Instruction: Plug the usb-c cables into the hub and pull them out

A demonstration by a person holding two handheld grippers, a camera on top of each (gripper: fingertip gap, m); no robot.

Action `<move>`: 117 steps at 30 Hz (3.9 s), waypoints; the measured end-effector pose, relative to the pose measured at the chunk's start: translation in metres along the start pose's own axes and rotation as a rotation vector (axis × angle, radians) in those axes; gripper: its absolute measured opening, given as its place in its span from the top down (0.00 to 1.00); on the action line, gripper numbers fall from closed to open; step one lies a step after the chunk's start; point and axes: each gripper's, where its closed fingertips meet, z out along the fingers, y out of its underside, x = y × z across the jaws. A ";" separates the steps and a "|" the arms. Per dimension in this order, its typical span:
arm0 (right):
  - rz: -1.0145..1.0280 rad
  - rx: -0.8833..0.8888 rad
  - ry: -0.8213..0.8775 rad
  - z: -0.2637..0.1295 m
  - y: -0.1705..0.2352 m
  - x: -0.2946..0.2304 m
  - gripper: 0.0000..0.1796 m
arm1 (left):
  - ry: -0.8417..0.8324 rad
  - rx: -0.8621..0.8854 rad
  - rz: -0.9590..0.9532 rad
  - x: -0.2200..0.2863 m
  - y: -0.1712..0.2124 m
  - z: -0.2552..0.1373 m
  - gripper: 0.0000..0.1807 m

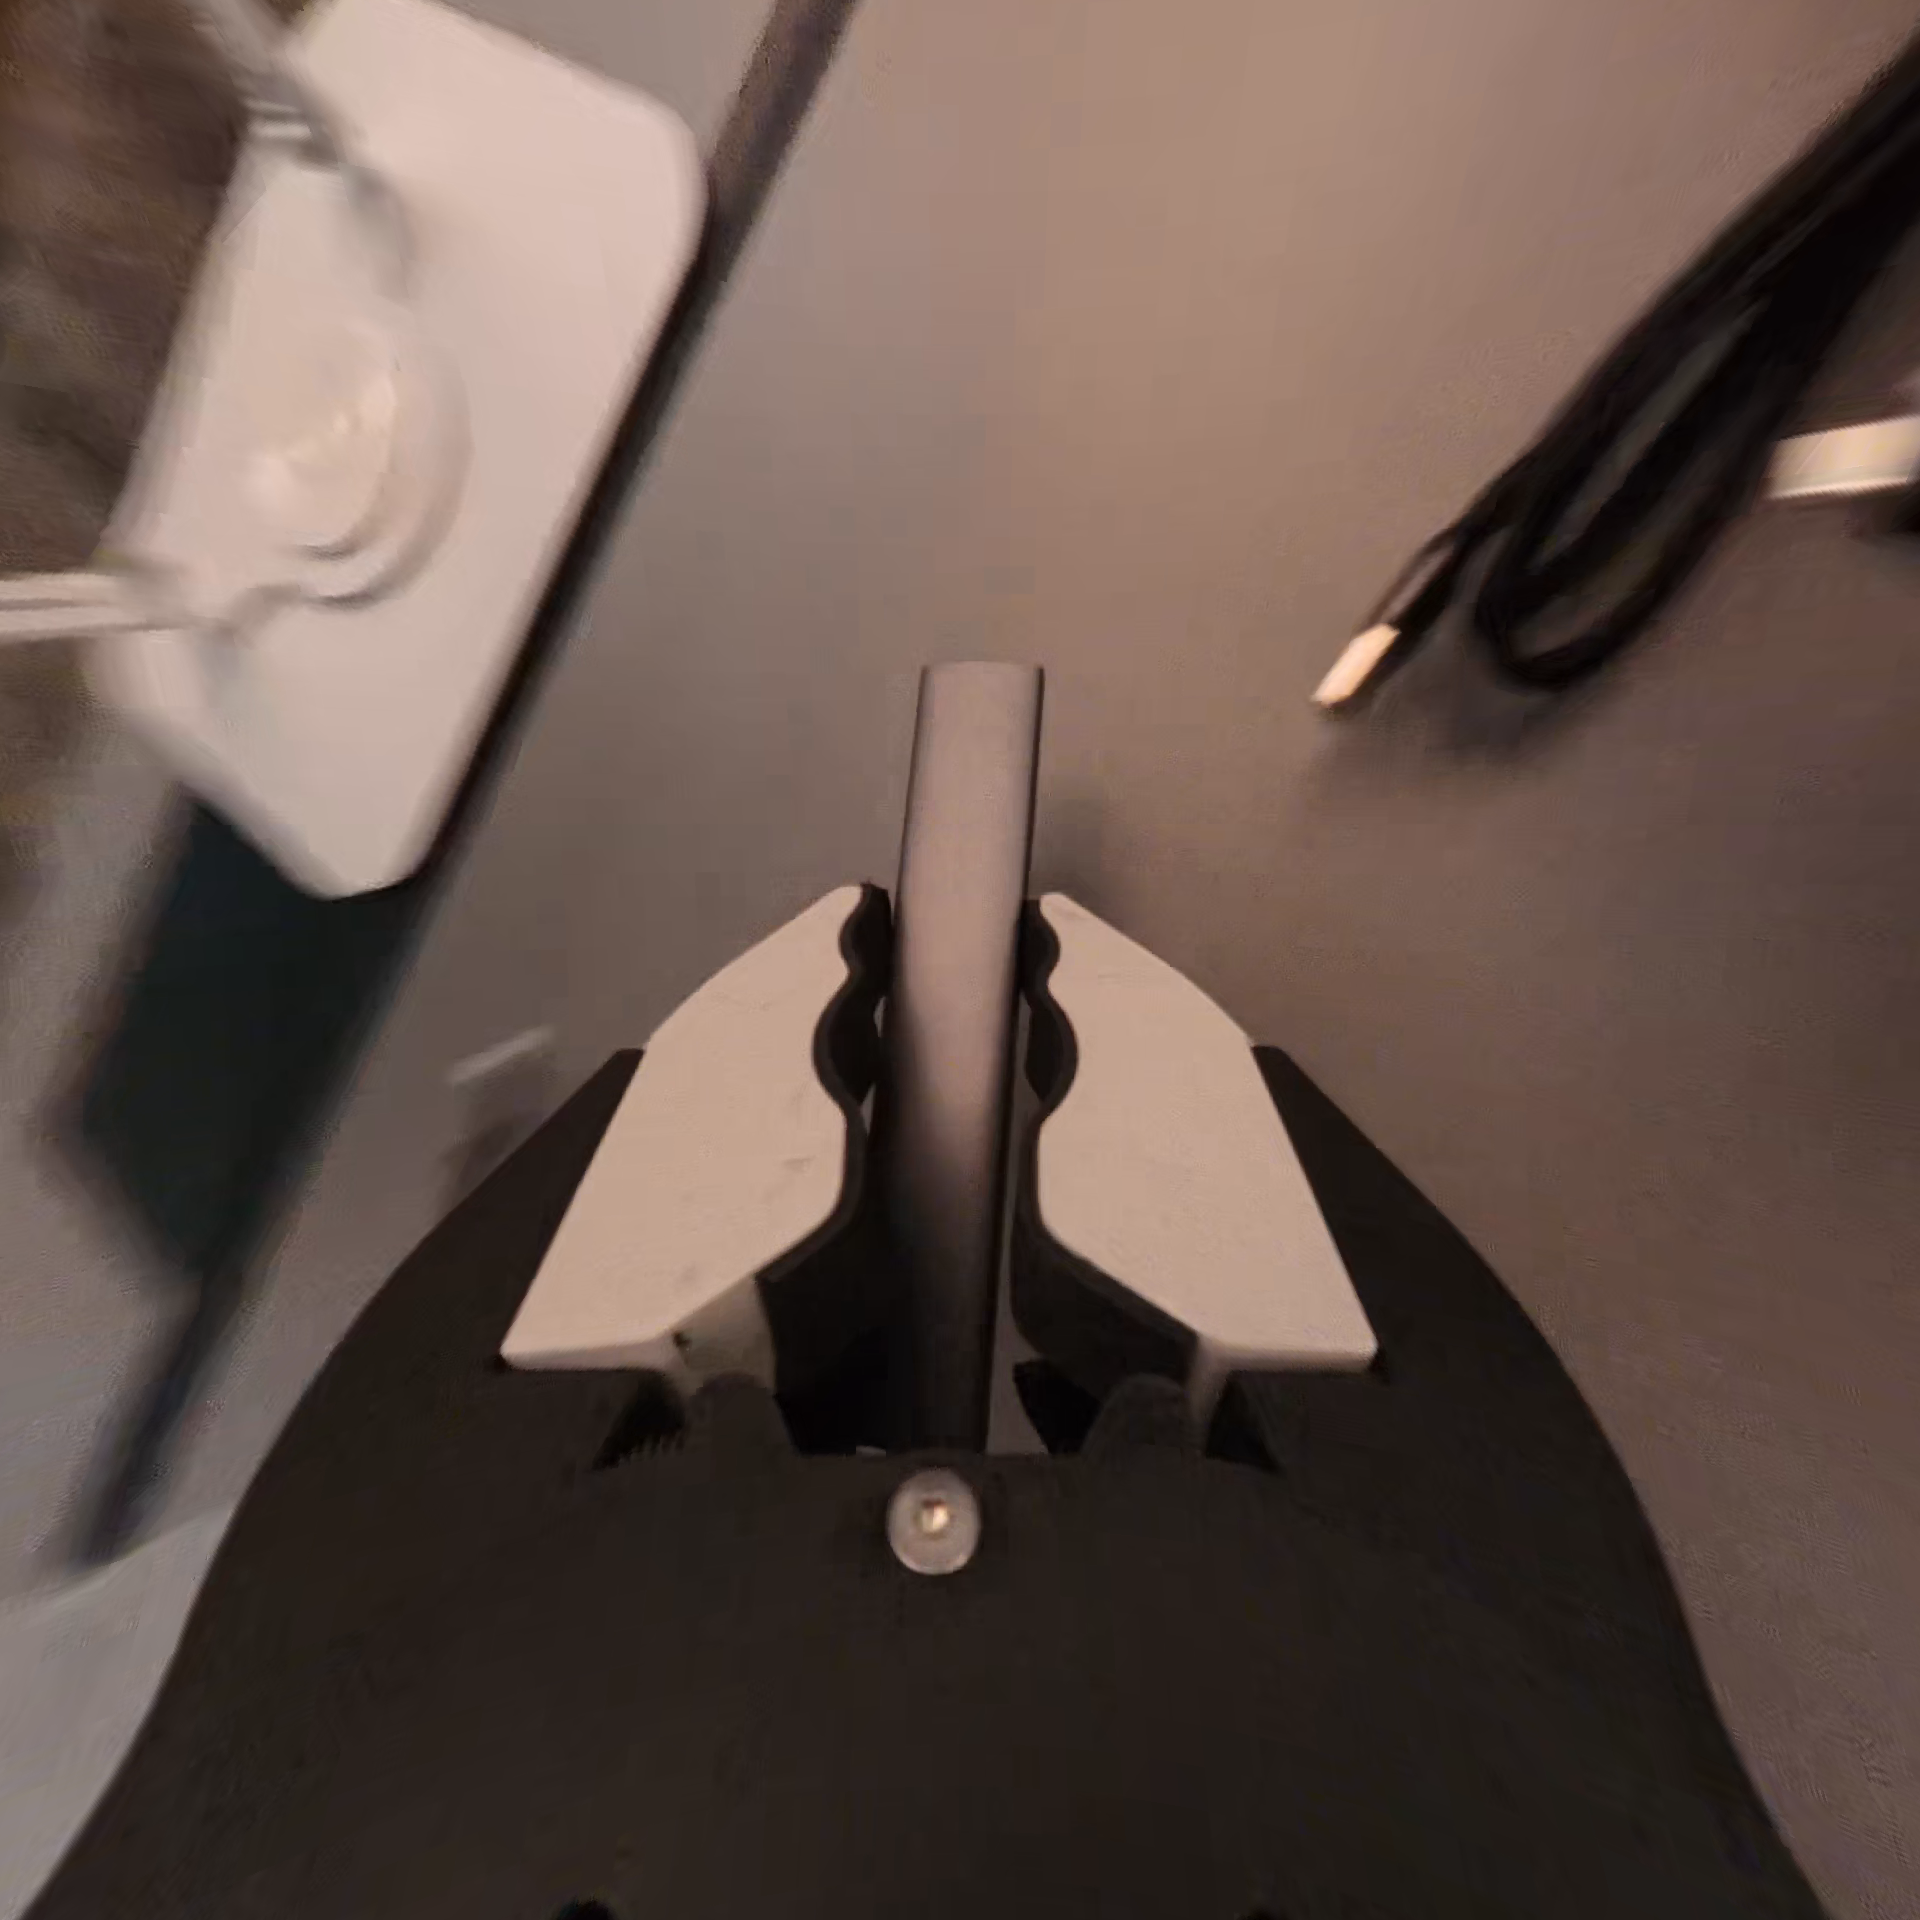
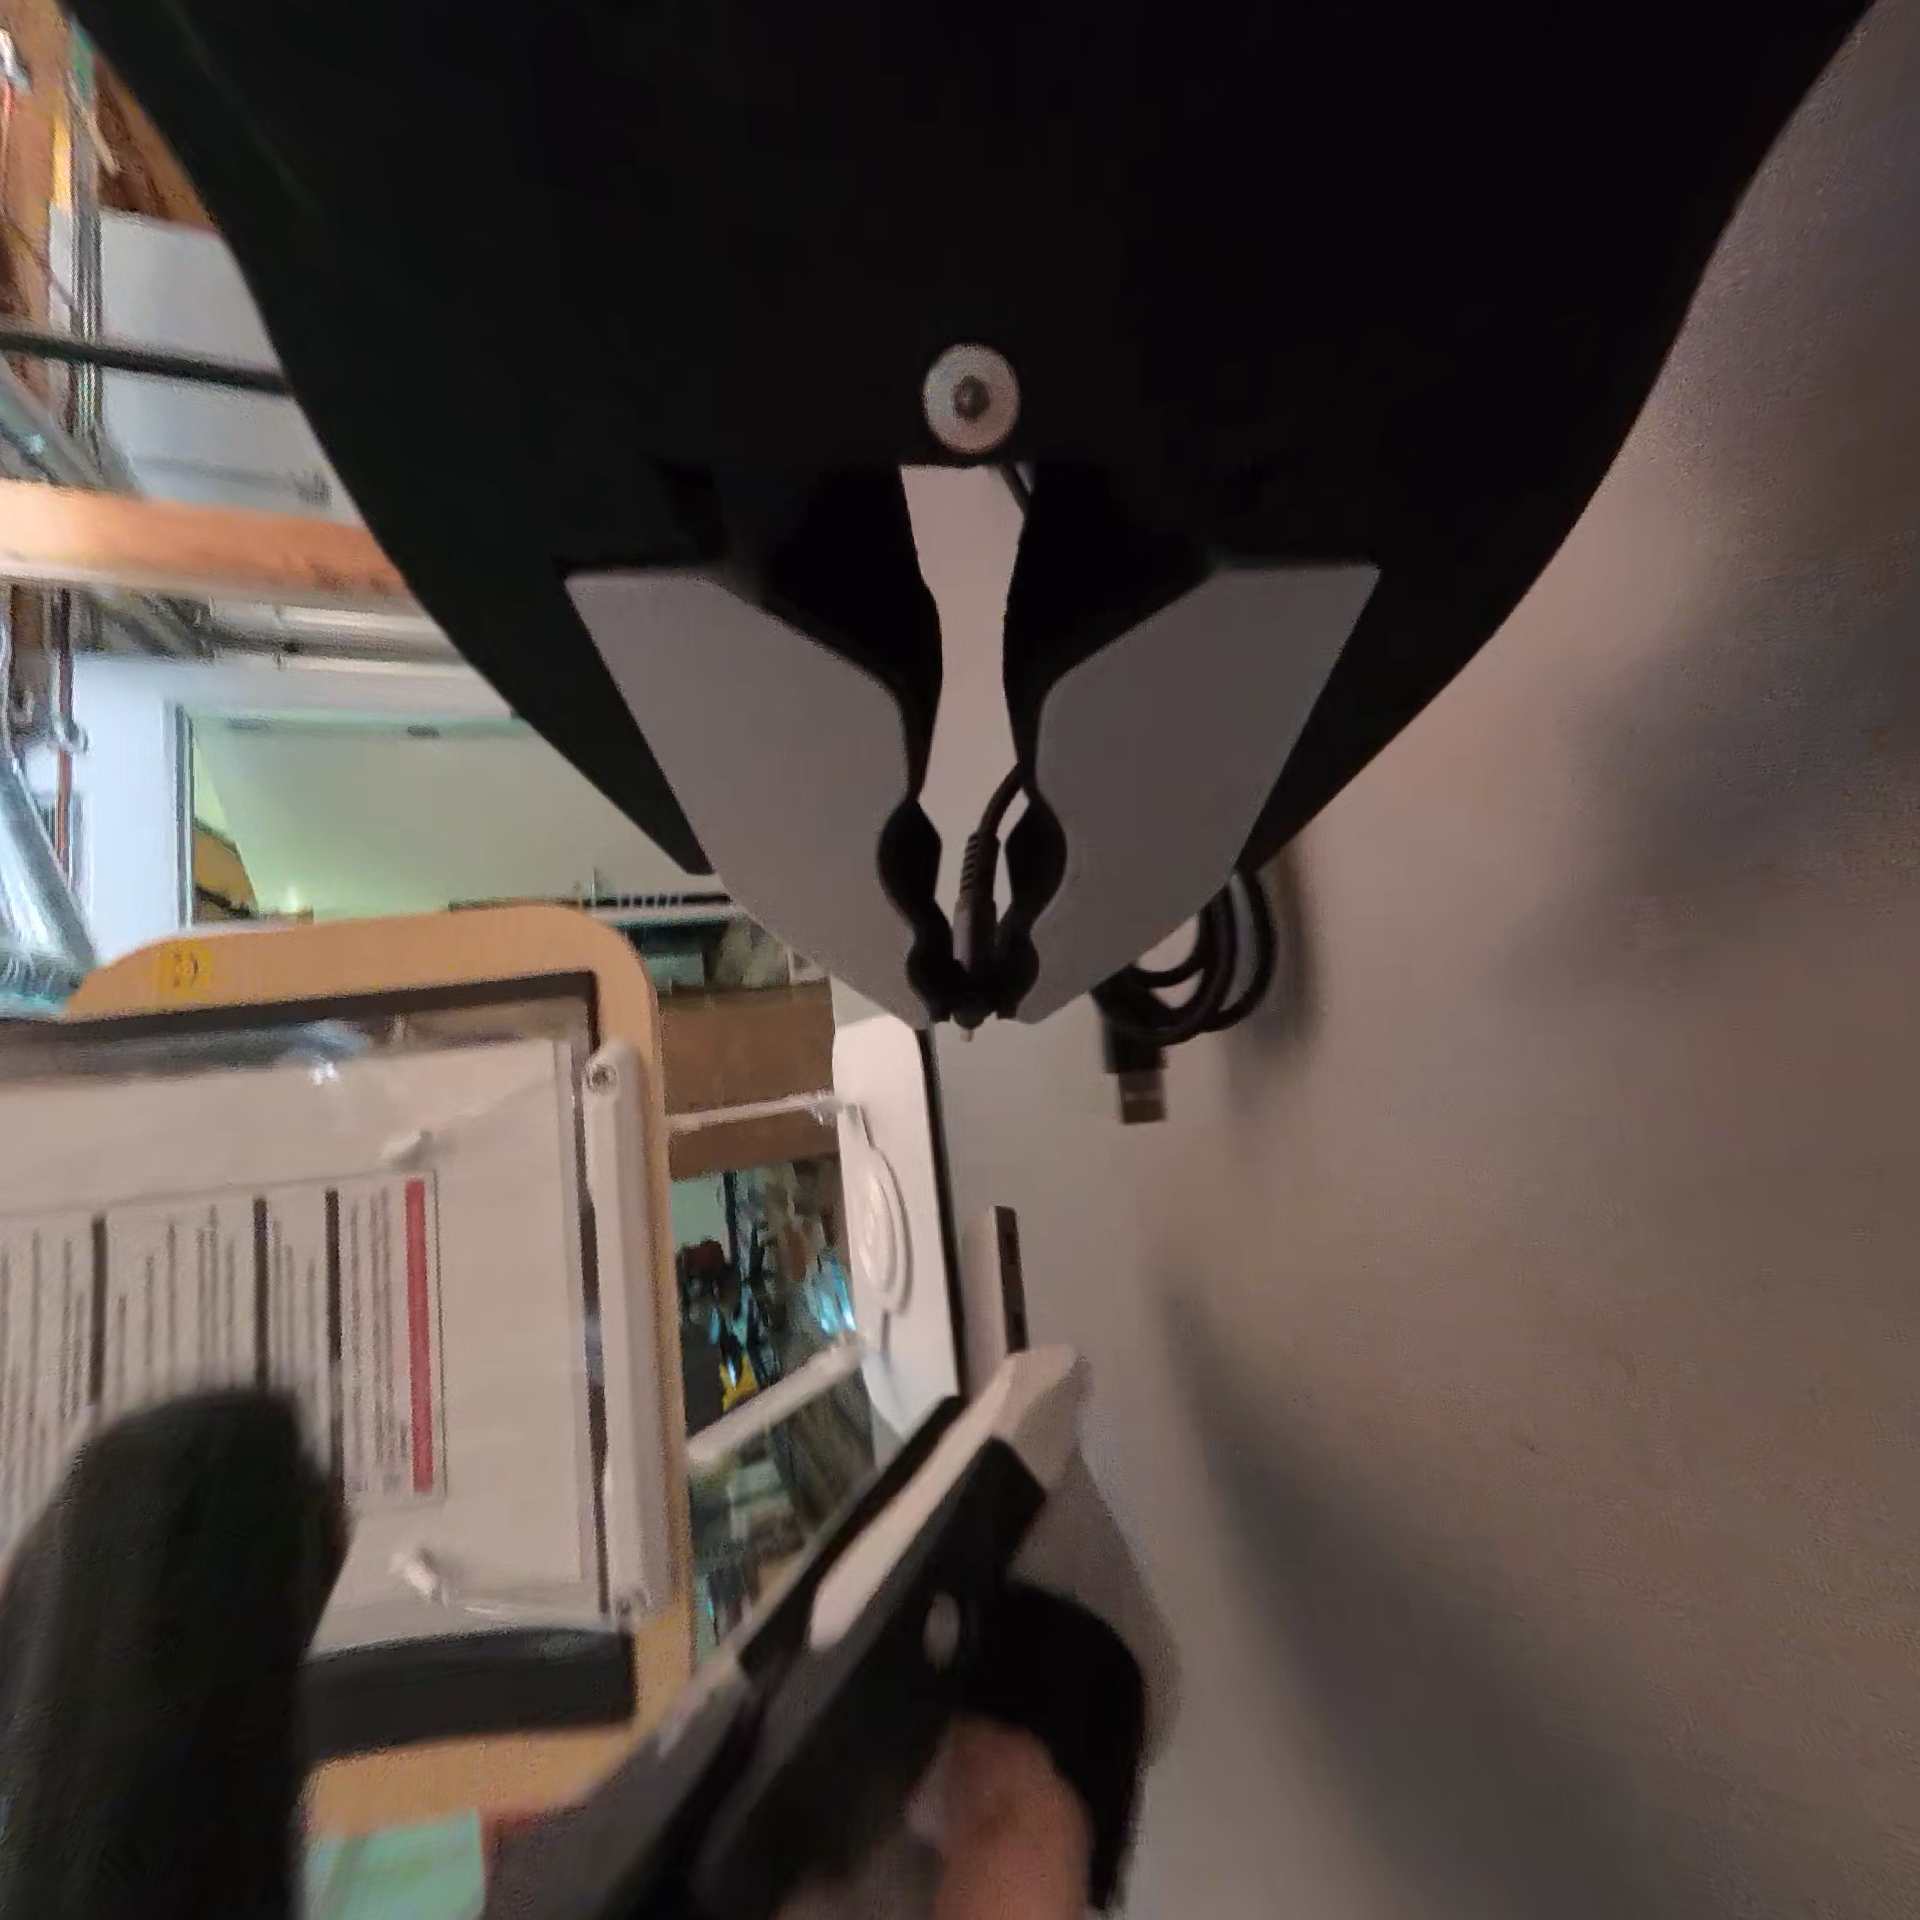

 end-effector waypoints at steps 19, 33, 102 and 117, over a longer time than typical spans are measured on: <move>0.523 0.096 0.178 -0.105 -0.012 0.165 0.95 | 0.100 0.447 -0.160 0.013 -0.075 -0.132 0.87; 0.466 -0.273 -0.087 -0.199 0.148 0.121 0.95 | 0.131 0.437 -0.111 0.029 -0.079 -0.131 0.87; 1.051 -0.518 -0.361 -0.066 0.250 0.032 0.84 | 0.632 0.668 -0.066 0.101 -0.105 -0.183 0.64; 1.539 -1.009 -0.339 -0.247 0.315 -0.005 0.73 | -0.167 0.699 -0.328 -0.066 -0.040 -0.295 0.59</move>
